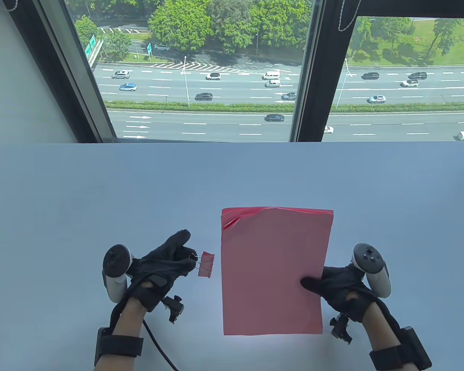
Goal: Clip paper with binder clip (Left hand to clip)
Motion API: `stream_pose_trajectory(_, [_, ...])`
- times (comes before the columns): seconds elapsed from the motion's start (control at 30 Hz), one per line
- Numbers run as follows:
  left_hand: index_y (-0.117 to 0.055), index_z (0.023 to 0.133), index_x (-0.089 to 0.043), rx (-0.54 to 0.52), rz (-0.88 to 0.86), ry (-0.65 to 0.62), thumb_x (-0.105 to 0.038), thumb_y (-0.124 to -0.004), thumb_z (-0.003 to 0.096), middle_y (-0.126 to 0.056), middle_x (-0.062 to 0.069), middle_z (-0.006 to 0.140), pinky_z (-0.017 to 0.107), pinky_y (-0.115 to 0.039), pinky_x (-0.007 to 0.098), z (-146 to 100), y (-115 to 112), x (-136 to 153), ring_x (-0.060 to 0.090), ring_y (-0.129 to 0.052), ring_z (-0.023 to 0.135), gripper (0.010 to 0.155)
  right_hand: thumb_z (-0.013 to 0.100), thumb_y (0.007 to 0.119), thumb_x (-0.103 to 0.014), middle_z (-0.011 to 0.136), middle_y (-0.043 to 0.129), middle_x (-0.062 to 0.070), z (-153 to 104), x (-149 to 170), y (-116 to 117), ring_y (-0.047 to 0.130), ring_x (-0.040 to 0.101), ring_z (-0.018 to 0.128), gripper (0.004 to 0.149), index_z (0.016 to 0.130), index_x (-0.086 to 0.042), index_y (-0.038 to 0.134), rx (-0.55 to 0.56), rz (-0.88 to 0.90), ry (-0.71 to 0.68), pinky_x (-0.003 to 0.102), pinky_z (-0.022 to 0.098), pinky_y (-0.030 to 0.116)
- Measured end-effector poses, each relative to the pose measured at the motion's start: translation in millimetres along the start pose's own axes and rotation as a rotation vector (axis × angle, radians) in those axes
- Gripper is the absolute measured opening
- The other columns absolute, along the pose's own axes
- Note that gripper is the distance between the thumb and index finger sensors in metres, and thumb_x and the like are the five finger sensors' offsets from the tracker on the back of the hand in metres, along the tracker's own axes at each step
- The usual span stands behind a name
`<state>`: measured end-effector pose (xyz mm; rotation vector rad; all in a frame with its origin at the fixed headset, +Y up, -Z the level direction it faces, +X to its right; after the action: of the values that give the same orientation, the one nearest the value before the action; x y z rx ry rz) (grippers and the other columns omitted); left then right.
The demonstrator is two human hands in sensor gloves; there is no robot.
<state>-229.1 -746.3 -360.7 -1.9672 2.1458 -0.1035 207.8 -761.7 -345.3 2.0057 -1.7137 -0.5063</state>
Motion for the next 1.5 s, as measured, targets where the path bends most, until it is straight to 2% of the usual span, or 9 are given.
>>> stream_pose_trajectory(0.2, [-0.069,0.102,-0.013,0.097,-0.082,-0.022,-0.045,-0.102,0.0308,-0.099,0.006,0.077,0.044,-0.085,0.048,1,-15,-2,0.016,-0.101,0.037,0.085,0.043,0.084,-0.030,0.061,0.106,0.008,0,0,1,0.106,0.034,0.046,0.042,0.081,-0.013,0.094,-0.010,0.017,-0.001,0.056,0.044,0.080])
stream_pose_trajectory(0.3, [-0.069,0.103,-0.014,0.144,-0.097,-0.035,-0.045,-0.101,0.0314,-0.098,0.006,0.078,0.044,-0.085,0.048,1,-22,-4,0.016,-0.101,0.037,0.084,0.043,0.084,-0.030,0.060,0.106,0.009,-1,0,0,0.106,0.034,0.045,0.042,0.081,-0.012,0.094,0.009,-0.031,0.018,0.056,0.044,0.080])
stream_pose_trajectory(0.47, [-0.069,0.103,-0.014,0.143,-0.097,-0.039,-0.045,-0.101,0.0314,-0.098,0.006,0.078,0.044,-0.085,0.047,1,-24,-6,0.016,-0.101,0.037,0.084,0.043,0.084,-0.030,0.060,0.106,0.009,-1,0,-3,0.107,0.034,0.044,0.042,0.080,-0.012,0.094,0.040,-0.061,0.025,0.056,0.043,0.080])
stream_pose_trajectory(0.6, [-0.070,0.102,-0.014,0.122,-0.096,-0.030,-0.045,-0.101,0.0311,-0.099,0.007,0.078,0.043,-0.085,0.048,0,-21,-6,0.016,-0.101,0.036,0.083,0.043,0.084,-0.030,0.060,0.106,0.009,-1,0,-3,0.107,0.034,0.044,0.042,0.080,-0.012,0.094,0.051,-0.067,0.027,0.056,0.043,0.080])
stream_pose_trajectory(0.87, [-0.065,0.104,-0.012,0.038,0.034,0.007,-0.045,-0.101,0.0314,-0.096,0.007,0.080,0.042,-0.085,0.048,-2,-14,-6,0.016,-0.101,0.035,0.087,0.044,0.084,-0.029,0.060,0.106,0.011,-2,-6,3,0.106,0.036,0.044,0.043,0.080,-0.010,0.094,0.071,-0.166,0.027,0.057,0.043,0.080])
stream_pose_trajectory(1.0, [-0.065,0.104,-0.012,0.015,0.085,0.010,-0.045,-0.100,0.0316,-0.097,0.007,0.080,0.042,-0.085,0.047,-4,-12,-9,0.016,-0.101,0.035,0.087,0.044,0.085,-0.029,0.060,0.106,0.011,-2,-7,11,0.106,0.036,0.045,0.043,0.080,-0.010,0.094,0.043,-0.222,0.037,0.057,0.043,0.079])
stream_pose_trajectory(1.3, [-0.066,0.104,-0.013,-0.117,0.028,-0.074,-0.044,-0.100,0.0315,-0.096,0.008,0.083,0.042,-0.085,0.048,-7,8,-22,0.016,-0.100,0.036,0.086,0.044,0.084,-0.029,0.060,0.106,0.011,3,-2,28,0.107,0.035,0.044,0.043,0.080,-0.008,0.093,-0.073,-0.275,0.100,0.057,0.043,0.080])
stream_pose_trajectory(1.5, [-0.066,0.105,-0.014,-0.139,0.013,-0.094,-0.044,-0.100,0.0319,-0.093,0.008,0.086,0.044,-0.084,0.048,-9,13,-26,0.017,-0.100,0.038,0.086,0.044,0.084,-0.029,0.057,0.107,0.012,3,-1,31,0.107,0.035,0.041,0.043,0.079,-0.006,0.094,-0.111,-0.298,0.127,0.056,0.042,0.081])
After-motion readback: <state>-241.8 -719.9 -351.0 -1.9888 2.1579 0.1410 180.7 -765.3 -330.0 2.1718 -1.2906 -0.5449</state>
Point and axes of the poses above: the tracker on the back of each hand, its own x axis roughly to the little-finger side, its own z axis roughly from the wrist to the fingertips, y = z × x, the point moved 3 cm from there along z, roughly from the wrist to the fingertips
